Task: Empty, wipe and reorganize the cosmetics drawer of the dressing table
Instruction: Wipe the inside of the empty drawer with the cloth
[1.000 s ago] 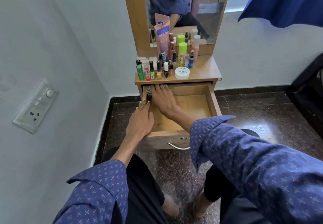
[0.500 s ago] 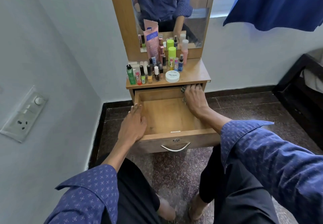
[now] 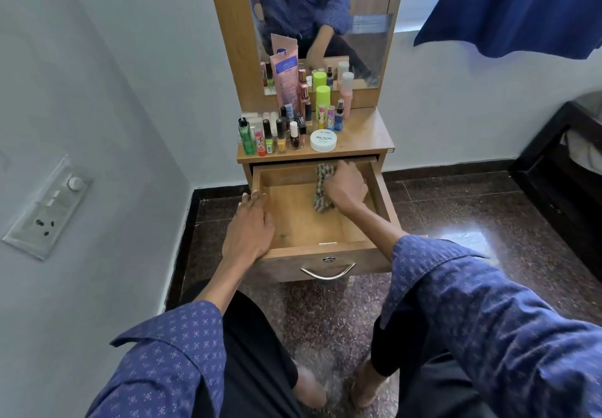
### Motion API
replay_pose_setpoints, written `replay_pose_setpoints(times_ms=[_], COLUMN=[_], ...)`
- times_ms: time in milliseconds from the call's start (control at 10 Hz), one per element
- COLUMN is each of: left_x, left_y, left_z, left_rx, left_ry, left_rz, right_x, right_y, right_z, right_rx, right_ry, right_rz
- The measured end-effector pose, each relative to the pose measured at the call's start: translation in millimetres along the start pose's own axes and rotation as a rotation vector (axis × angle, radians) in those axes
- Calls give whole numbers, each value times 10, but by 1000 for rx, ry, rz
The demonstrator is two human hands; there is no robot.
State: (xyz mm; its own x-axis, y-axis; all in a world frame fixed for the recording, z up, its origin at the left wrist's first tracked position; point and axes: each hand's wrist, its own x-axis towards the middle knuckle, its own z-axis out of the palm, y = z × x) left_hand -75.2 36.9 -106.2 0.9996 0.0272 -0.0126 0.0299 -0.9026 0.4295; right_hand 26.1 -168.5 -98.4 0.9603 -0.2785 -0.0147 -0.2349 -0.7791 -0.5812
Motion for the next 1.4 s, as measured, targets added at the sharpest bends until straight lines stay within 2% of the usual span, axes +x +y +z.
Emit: replay_pose_setpoints(times_ms=[100,200,300,500,600,700,800,900,1000,1100,1200,1300,1400], left_x=[8,19,14,15,15,5,7,13,5,-3,-4,-1,10], left_y=[-16,-21,-21,-6,1,0,-6,-38,-52,-41,-37,-56,-63], left_z=[13,18,20,24,22,7,-11,2,11,-1,-3,12,22], left_rx=[-6,-12,-12,-12,-22,-18,-28,-26,-28,-39,-34,-31,-25], left_ry=[3,4,6,3,11,23,28,29,30,22,10,0,-13], left_rz=[1,1,-4,-10,-6,-7,-7,1,10,4,1,-3,-2], right_x=[99,74,190,240,26,-35,-232,-269,-179,-36,72,191,117], right_y=[123,228,205,-45,-234,-483,-787,-891,-831,-526,-237,-124,-163], right_z=[34,-14,90,313,403,736,745,741,584,406,327,176,-16], right_rx=[597,921,1083,999,776,991,1279,1410,1449,1627,1483,1408,1433], right_ry=[-166,-203,5,173,-18,-307,-537,-509,-343,-388,-175,77,157], right_rz=[446,512,598,704,597,664,730,675,783,968,803,914,862])
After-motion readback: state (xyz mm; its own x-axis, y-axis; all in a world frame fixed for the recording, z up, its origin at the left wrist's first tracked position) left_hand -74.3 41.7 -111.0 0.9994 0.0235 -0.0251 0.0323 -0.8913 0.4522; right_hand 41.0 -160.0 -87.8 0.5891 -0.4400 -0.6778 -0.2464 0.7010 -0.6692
